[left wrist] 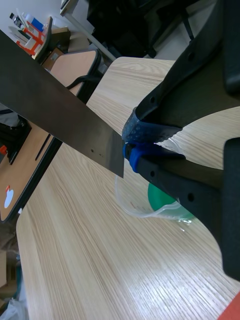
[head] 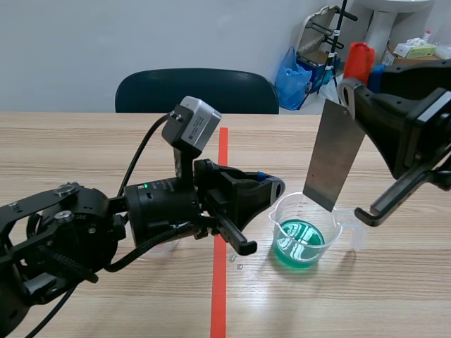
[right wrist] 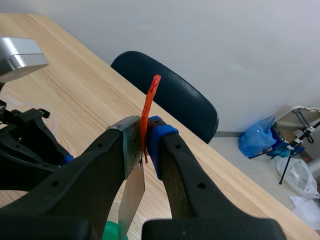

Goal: Do the redox reaction experiment

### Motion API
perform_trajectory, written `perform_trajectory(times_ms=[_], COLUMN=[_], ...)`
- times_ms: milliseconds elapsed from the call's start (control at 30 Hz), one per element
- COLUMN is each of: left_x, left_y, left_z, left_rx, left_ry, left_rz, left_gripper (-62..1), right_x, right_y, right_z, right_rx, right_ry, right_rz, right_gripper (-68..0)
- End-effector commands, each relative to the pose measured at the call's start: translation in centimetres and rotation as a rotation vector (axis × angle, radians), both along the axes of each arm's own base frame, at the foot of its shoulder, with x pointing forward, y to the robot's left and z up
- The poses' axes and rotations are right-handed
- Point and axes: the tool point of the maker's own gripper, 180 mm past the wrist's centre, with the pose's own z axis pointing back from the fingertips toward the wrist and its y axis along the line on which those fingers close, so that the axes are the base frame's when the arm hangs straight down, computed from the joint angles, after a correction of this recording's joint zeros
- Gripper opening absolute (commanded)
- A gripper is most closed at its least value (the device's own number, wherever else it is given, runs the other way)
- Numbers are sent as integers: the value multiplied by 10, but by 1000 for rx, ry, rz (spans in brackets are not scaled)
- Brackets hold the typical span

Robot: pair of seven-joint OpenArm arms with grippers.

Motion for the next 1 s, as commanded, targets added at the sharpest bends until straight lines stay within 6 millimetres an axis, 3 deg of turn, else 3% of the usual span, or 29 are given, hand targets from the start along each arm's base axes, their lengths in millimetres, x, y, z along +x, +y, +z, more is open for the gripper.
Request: perform_trajectory(times_ms=[0, 167, 967], left_x=[7, 16, 15], left_y=[-3, -7, -9], left_z=[11, 15, 15], left_rx=[-31, -36, -35], left_ry=[-18, -18, -15], left_rz=[24, 62, 59], left_gripper=[-584, -584, -584], right_x=[0, 0, 0], right_y=[1, 1, 1], right_z=[15, 15, 15], right_rx=[13, 13, 13], right_ry=[-46, -46, -46], right_rz=[8, 8, 8], right_gripper=[-662, -662, -662])
